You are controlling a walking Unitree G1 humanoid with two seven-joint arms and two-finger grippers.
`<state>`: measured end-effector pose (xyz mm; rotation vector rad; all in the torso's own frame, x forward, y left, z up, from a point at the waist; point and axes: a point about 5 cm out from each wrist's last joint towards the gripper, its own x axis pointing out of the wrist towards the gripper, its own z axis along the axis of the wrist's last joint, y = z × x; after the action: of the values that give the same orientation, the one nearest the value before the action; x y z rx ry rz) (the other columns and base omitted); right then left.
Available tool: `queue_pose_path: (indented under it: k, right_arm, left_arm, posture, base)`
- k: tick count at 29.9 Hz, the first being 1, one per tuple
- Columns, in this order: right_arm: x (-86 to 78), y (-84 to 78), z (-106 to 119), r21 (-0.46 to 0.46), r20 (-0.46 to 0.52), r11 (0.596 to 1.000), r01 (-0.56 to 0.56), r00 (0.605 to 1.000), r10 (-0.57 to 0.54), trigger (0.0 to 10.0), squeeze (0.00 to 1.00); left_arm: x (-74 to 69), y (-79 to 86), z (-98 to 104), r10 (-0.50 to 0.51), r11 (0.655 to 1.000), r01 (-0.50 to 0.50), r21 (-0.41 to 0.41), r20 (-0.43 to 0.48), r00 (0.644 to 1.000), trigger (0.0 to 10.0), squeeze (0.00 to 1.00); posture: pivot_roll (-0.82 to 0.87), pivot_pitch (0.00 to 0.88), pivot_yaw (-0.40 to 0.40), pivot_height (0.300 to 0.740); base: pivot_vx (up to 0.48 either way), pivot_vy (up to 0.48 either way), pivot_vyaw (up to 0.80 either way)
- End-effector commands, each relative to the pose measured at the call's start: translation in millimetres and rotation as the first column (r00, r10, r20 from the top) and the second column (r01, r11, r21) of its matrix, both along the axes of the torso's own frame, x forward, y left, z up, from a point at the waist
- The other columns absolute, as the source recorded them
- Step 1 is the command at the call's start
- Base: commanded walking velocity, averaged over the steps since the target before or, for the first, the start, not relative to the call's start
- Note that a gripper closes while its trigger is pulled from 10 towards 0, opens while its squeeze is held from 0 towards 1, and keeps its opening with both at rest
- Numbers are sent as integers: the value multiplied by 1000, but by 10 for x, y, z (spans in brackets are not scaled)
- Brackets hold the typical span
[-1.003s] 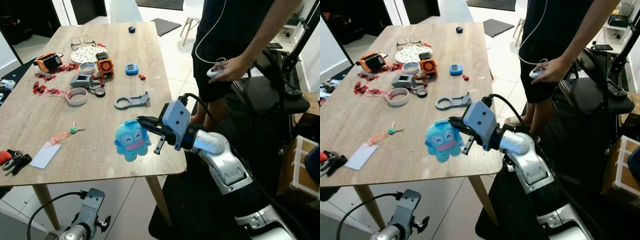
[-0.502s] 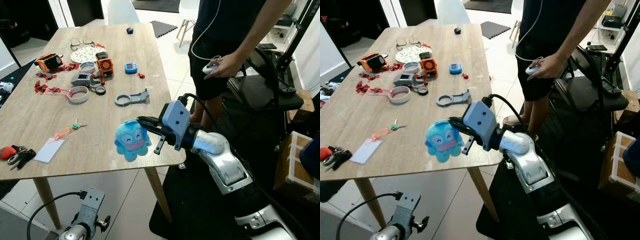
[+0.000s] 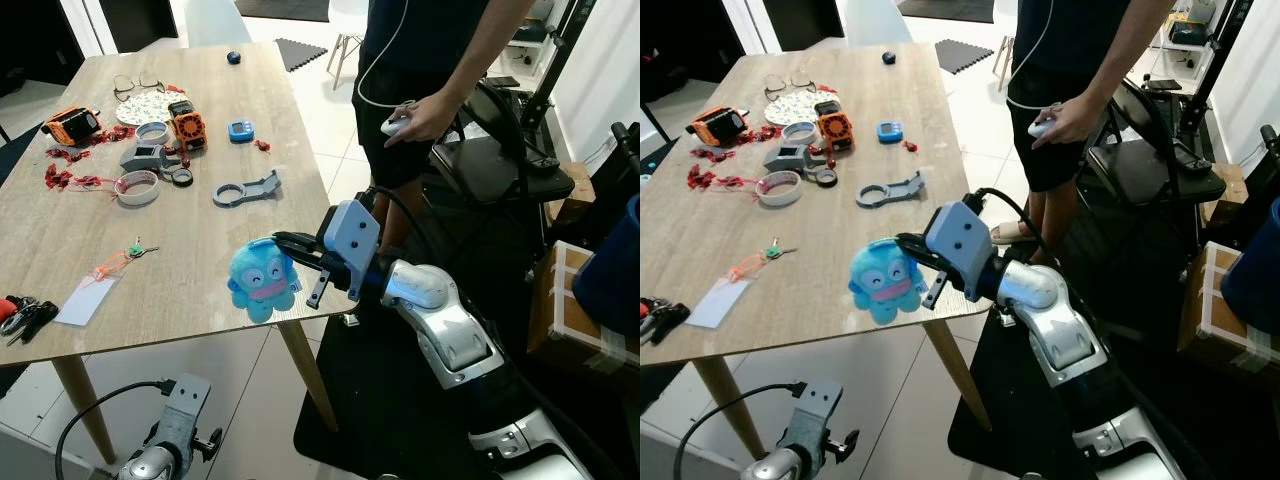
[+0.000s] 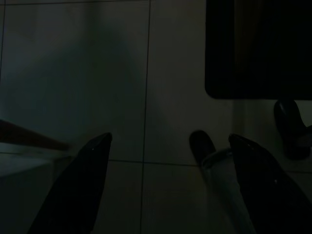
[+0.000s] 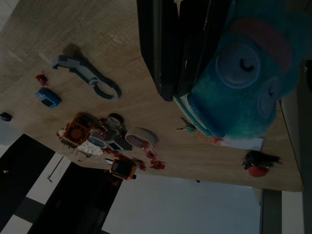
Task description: Hang keys on a hook
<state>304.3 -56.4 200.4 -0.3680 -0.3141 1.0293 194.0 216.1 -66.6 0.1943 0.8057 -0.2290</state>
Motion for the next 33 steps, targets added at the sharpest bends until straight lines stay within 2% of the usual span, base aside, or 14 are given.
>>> queue_pose_path:
  k: [1,33]
  right_arm:
    - [-1,7,-10,-1,2,1000,1,1000,-1,10000,0]
    - [-16,29,-20,-1,2,1000,-11,1000,11,10000,0]
  left_arm:
    - [-40,49,-12,0,1000,1,12,-16,1000,10000,0]
    - [-40,45,-13,-7,1000,7,13,-19,1000,10000,0]
  posture:
    - [-81,49,49,740]
    - [-79,45,48,740]
  base:
    - [-277,0,0]
    - [-286,0,0]
